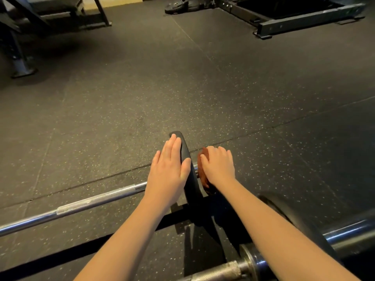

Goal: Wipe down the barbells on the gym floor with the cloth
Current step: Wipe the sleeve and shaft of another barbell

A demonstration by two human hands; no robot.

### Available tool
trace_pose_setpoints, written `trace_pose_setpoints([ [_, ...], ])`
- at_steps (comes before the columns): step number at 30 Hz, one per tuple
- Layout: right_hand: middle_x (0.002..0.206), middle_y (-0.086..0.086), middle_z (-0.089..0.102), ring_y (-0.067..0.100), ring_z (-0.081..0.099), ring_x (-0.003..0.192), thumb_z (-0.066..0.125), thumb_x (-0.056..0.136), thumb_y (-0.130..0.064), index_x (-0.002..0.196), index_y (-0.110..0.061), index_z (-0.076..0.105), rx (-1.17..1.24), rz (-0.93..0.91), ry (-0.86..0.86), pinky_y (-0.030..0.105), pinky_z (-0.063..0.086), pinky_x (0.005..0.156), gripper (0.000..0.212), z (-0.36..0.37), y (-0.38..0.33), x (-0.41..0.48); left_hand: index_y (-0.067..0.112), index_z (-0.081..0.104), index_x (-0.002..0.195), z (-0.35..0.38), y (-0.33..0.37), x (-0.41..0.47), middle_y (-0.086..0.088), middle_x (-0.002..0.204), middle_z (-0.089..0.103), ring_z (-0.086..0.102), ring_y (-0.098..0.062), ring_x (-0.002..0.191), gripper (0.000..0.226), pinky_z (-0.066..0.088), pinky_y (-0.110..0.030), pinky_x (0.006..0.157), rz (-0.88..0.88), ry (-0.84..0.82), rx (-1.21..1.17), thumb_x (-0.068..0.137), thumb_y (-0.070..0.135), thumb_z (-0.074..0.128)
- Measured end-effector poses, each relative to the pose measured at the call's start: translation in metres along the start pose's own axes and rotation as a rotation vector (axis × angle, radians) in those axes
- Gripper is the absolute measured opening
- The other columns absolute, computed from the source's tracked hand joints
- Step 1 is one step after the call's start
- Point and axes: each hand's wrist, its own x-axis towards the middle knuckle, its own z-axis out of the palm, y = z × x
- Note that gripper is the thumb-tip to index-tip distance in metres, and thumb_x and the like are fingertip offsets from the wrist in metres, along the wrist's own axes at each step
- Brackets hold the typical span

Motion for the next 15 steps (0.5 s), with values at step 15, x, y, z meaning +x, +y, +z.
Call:
trace_pose_setpoints([
  [15,0.153,0.005,0.036,0.023,0.021,0.146,0.044,0.101,-0.033,0.144,-0.012,0.038,-0.036,-0.23,-0.05,0.039,0.006,0.121,0.048,0.005,-0.002,-0.039,0.009,0.041,0.14,-0.01,0.001,-0.004,-0.006,0.149,0.036,0.032,-0.022,0.137,0.07,0.021,-0.042,0.117,-0.004,0.072,-0.001,0.085,0.047,0.021],
])
